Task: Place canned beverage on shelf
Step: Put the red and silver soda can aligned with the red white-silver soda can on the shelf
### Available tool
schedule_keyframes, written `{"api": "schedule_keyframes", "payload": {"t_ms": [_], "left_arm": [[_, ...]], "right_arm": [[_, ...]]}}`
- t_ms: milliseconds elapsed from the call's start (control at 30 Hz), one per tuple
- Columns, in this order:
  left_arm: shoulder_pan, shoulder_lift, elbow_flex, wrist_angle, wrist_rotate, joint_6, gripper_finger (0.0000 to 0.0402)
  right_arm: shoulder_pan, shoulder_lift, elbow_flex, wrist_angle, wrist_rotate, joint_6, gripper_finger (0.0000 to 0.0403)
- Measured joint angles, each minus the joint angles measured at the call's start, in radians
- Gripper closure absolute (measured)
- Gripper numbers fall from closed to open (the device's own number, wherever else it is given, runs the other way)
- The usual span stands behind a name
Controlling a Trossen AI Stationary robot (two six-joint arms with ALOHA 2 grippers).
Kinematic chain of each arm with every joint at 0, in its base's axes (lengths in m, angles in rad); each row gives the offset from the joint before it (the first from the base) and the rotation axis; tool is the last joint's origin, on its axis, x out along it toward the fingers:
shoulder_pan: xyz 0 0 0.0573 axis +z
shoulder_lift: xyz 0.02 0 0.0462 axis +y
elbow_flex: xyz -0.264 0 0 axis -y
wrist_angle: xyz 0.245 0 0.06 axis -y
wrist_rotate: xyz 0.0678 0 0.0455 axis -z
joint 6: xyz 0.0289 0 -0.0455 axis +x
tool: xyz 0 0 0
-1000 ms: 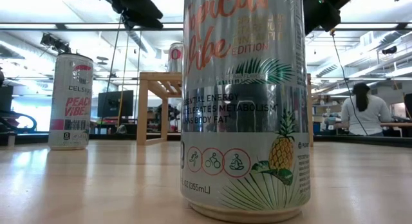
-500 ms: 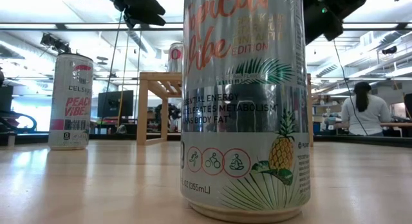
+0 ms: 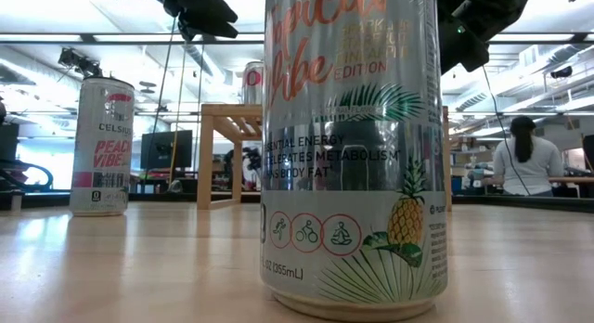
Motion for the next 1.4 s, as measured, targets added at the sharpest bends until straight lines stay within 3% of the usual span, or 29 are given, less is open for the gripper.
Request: {"api": "schedule_keyframes", "payload": {"t_ms": [267,500,1033,1267,1400], "left_arm": [[0.0,0.0,0.0,0.0,0.0,0.015,0.0209],[0.0,0.0,0.0,0.0,0.0,0.016,0.0209],[0.0,0.0,0.0,-0.006,0.0,0.016,0.0209],[0.001,0.0,0.0,-0.007,0.0,0.016,0.0209],[0.016,0.0,0.0,-0.007,0.0,0.014,0.0209]], "right_arm": [[-0.001,-0.003,0.0,-0.008,0.0,0.015,0.009],[-0.002,-0.001,0.022,-0.022,-0.002,0.045,0.009],[-0.1,-0.001,0.485,-0.439,0.025,-0.038,0.009],[-0.175,0.003,0.63,-0.495,0.019,-0.107,0.009],[-0.226,0.003,0.668,-0.49,-0.04,-0.121,0.009]]}}
